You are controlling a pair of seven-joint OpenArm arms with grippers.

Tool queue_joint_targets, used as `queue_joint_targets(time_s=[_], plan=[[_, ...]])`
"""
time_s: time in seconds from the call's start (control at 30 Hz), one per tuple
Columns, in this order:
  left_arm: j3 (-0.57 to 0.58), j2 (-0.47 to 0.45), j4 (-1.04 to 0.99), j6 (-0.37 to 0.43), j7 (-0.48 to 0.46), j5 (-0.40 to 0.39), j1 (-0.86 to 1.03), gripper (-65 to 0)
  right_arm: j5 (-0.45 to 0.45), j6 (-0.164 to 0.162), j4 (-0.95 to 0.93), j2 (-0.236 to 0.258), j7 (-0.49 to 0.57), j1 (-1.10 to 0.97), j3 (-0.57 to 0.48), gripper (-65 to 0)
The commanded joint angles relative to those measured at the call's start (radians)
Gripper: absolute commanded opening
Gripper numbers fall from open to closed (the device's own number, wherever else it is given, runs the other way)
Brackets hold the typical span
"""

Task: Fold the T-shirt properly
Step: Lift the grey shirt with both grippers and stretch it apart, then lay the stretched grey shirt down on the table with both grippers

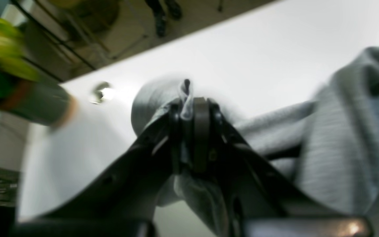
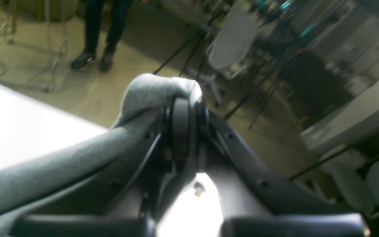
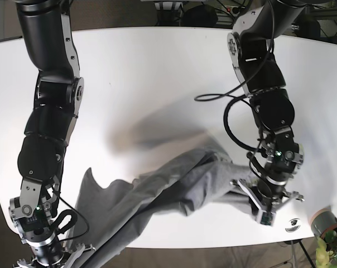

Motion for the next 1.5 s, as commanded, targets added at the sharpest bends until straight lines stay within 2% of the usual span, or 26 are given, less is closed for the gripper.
queue_joint_targets(time_s=[0.0,0.27,0.5,0.63,0.87,0.93,1.13,1.47], plan=[[-0.043,-0.030,0.044,-0.018,0.006,-0.010,-0.079,-65.0,0.004,-0.007,0.017,0.010,-0.010,0.075,0.000,-62.9],[-0.125,-0.125,0.050,-0.031,0.074,-0.011,-0.201,-65.0,0.009,-0.005,0.042,0.039,-0.070,0.121,0.007,-62.9],[-0.186,-0.177,0.049,-0.034,0.075,-0.011,-0.185,-65.0,0.014,-0.007,0.118,0.071,-0.088,0.009,0.022,-62.9],[-0.224,-0.200,0.045,-0.078,0.074,-0.011,-0.112,-65.0,0.014,-0.005,0.177,0.057,-0.088,-0.123,0.099,-62.9],[-0.300,-0.202,0.050,-0.140,0.071,-0.011,0.046,-65.0,0.015,-0.005,0.238,0.025,-0.087,-0.375,0.161,-62.9],[-0.323,-0.202,0.050,-0.161,0.074,-0.011,0.092,-65.0,0.023,-0.005,0.240,-0.001,-0.085,-0.445,0.180,-62.9],[-0.381,-0.200,0.049,-0.236,0.075,-0.011,0.233,-65.0,0.106,-0.005,0.275,-0.041,-0.085,-0.651,0.292,-62.9],[-0.384,-0.202,0.045,-0.237,0.069,-0.011,0.421,-65.0,0.242,-0.005,0.299,-0.048,-0.085,-0.903,0.396,-62.9]])
